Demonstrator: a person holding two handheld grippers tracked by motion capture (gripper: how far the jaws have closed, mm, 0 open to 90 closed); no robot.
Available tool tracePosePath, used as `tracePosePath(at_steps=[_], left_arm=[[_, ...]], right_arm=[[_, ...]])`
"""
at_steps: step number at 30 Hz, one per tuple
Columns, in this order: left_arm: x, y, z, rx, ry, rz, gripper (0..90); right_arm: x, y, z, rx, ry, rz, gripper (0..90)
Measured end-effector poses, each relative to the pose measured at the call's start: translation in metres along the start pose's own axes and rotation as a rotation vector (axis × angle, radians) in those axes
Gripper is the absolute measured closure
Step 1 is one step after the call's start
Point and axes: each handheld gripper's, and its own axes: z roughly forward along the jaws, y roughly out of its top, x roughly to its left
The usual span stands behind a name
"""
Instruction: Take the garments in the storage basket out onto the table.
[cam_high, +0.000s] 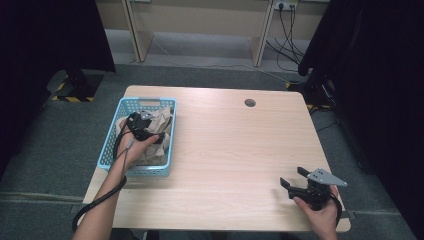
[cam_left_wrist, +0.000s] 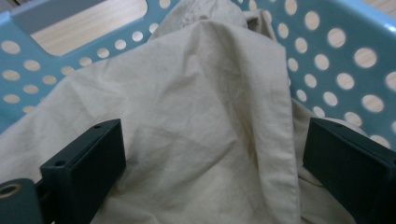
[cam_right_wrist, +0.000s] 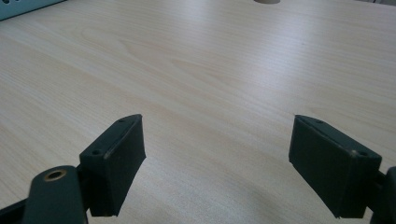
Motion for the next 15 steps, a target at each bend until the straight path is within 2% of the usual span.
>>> tracePosePath(at_steps=[15], left_arm=[[0.002,-0.003,0.014,0.085,-0.016,-0.004,3.2]], right_arm=[[0.000,0.000,0.000,0.002,0.000,-0.002,19.3]])
